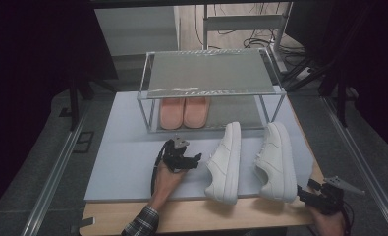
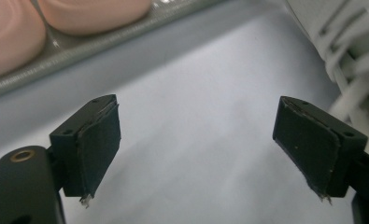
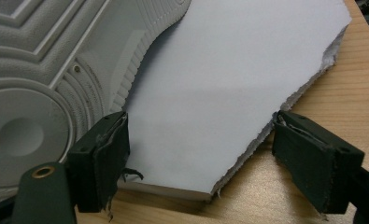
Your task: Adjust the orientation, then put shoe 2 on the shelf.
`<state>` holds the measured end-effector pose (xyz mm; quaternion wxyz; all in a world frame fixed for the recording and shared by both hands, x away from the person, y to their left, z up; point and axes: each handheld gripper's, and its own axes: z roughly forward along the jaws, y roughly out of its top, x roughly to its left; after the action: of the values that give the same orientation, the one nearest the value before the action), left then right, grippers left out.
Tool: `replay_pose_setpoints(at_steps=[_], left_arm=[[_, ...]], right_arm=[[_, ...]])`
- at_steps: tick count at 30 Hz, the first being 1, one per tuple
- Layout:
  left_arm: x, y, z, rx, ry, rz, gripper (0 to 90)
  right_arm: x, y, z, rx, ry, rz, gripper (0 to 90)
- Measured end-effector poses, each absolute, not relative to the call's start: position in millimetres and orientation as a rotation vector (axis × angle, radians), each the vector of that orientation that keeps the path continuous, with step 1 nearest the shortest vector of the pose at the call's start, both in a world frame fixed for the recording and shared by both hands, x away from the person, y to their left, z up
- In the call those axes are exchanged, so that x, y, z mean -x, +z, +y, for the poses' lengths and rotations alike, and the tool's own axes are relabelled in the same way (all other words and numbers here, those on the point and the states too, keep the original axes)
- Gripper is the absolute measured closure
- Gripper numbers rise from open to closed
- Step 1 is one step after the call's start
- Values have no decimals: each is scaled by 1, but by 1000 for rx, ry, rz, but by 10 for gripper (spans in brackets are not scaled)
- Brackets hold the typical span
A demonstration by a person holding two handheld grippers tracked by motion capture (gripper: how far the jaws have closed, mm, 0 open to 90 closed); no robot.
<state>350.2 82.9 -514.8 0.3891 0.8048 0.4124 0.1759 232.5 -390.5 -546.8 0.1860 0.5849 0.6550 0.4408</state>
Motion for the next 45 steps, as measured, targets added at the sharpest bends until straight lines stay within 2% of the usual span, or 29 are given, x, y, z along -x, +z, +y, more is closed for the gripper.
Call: replay_pose_setpoints(at_steps=[19,32,37,45], left_arm=[[-317,-520,103,-2070,428,1075,141],[-283,-523,119,-2097,496,1127,142],[-270,-530,128,-2061,488,1149,143],[-253,-538,140,-1992,525,1113,144]], right_arm=[[-232,-543,-388,-1625,1199,1860,208],[-229,-529,-384,-1588,1123,1873,287],[-229,-521,-383,-1586,1120,1877,309],[-231,-510,-374,-1578,1050,1940,425]])
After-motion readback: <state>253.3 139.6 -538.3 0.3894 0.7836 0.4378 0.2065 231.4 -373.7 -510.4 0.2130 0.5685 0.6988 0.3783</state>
